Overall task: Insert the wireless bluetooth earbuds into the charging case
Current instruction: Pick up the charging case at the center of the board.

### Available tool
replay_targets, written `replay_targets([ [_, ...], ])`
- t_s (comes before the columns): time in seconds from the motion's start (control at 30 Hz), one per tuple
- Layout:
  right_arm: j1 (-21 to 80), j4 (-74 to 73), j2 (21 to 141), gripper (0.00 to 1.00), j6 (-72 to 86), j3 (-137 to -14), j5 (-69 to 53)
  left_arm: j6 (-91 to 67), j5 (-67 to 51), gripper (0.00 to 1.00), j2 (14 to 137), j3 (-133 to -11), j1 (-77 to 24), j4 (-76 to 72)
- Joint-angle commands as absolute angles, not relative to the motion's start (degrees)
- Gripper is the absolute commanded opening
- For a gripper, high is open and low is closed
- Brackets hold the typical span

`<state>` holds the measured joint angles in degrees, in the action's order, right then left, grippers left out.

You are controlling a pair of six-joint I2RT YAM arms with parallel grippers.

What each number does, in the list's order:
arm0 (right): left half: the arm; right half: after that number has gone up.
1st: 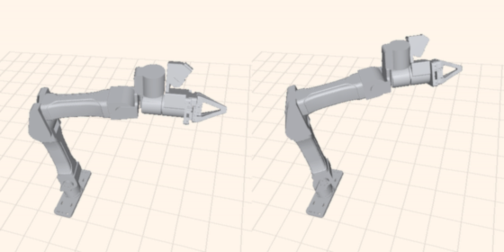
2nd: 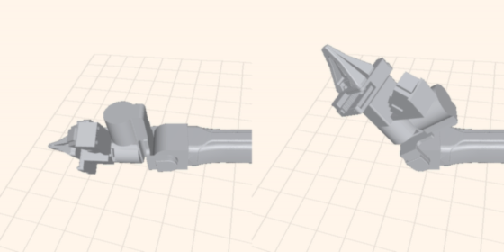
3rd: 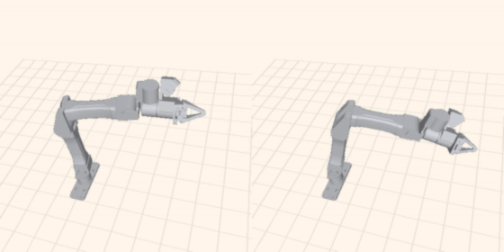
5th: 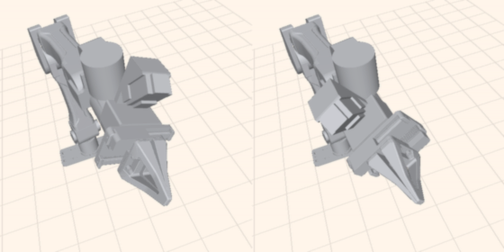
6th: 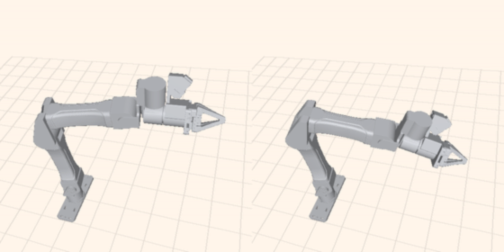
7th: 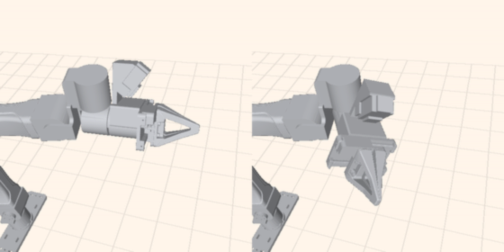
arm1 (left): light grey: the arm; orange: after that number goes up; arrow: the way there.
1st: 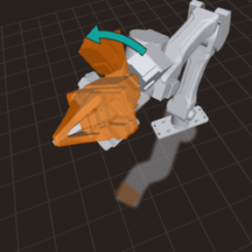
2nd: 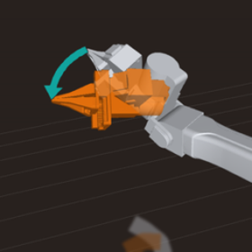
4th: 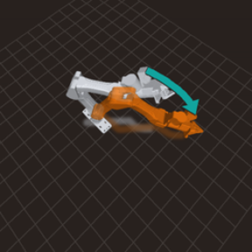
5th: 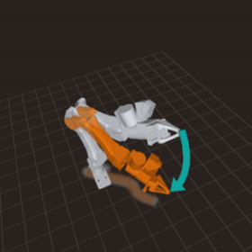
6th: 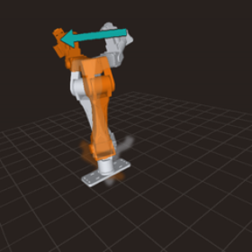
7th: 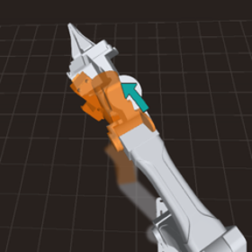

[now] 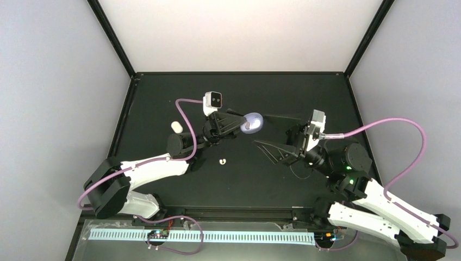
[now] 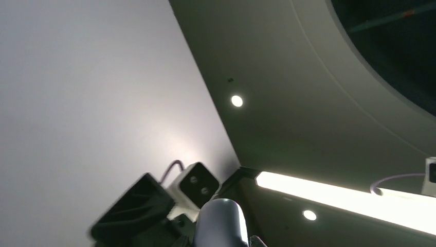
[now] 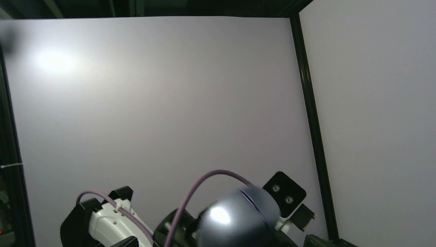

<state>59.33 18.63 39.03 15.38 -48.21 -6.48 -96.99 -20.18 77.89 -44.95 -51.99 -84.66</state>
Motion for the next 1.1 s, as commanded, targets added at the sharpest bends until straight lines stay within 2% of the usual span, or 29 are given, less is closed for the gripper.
replay_targets([
  [0.0,59.05,9.16,35.63,0.85,15.87,-52.28,-3.45,-93.98,-21.86,0.02,76.50,-40.49,-48.24,-92.23],
  [0.2,59.04,-5.85,33.96,0.88,18.47,-56.61,-0.80,-86.94,-25.35,0.02,71.05,-32.83,-43.77,-85.31],
  [0.4,59.06,-18.41,39.67,0.89,23.10,-60.01,1.09,-73.66,-36.88,0.01,66.55,-34.72,-43.07,-69.80],
  [0.47,58.97,-18.93,40.12,0.89,25.26,-59.07,0.51,-68.43,-41.28,0.01,63.74,-36.09,-43.19,-60.93],
  [0.7,58.45,-15.54,38.79,0.88,29.75,-55.57,-5.03,-58.50,-40.00,0.02,56.02,-34.67,-43.24,-45.32],
  [0.87,58.36,-16.22,39.91,0.84,31.37,-55.24,-7.19,-57.93,-40.81,0.02,56.11,-34.12,-43.24,-44.56],
  [1.07,58.28,-15.20,41.78,0.75,34.32,-53.64,-9.15,-59.05,-41.24,0.02,56.77,-33.44,-43.24,-46.48],
])
